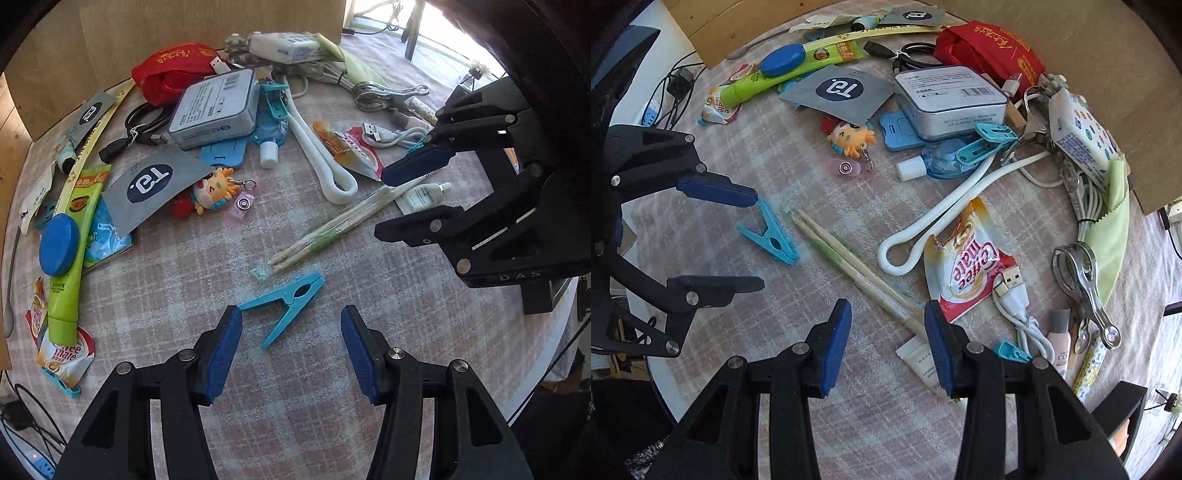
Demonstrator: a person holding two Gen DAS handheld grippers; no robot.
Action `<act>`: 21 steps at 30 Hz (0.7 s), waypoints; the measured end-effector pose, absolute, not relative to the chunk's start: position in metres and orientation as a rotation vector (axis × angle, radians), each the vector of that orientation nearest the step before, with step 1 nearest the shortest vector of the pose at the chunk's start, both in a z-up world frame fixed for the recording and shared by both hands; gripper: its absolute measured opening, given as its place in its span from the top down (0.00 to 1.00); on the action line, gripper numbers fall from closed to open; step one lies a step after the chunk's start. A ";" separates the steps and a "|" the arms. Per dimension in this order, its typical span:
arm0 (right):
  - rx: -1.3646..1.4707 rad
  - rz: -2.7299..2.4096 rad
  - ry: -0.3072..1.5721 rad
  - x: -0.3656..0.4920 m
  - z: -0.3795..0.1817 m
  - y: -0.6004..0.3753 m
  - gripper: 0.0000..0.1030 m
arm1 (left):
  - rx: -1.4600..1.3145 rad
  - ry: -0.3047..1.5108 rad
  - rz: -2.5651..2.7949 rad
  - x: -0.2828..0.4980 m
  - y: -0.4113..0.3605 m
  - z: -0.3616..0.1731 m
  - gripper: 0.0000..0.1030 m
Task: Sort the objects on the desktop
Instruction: 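Grasp the wooden chopsticks with the right gripper while the left grasps the blue clothespin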
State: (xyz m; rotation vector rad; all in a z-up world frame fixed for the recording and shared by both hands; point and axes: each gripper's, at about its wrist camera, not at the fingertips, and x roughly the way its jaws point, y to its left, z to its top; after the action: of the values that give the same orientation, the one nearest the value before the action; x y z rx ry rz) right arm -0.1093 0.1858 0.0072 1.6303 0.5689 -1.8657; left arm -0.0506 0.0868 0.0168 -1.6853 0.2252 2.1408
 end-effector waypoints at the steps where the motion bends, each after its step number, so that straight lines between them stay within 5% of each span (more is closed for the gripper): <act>1: 1.633 -1.852 0.564 -0.111 0.005 0.186 0.60 | -1.681 0.229 2.135 -0.052 0.088 0.017 0.48; 7: 1.638 -1.805 0.593 -0.115 0.001 0.183 0.60 | -1.708 0.235 2.098 -0.060 0.089 0.009 0.48; 14: 1.742 -1.768 0.520 -0.110 0.003 0.192 0.81 | -1.721 0.239 2.072 -0.051 0.087 0.009 0.48; 21: 1.805 -1.792 0.384 -0.102 0.005 0.199 0.86 | -1.748 0.241 2.102 -0.047 0.084 0.010 0.58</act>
State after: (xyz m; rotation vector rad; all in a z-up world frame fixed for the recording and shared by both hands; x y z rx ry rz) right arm -0.1023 0.1986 0.0052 1.8049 0.3841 -1.7924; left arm -0.0466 0.0840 0.0096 -1.7484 0.2411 2.1020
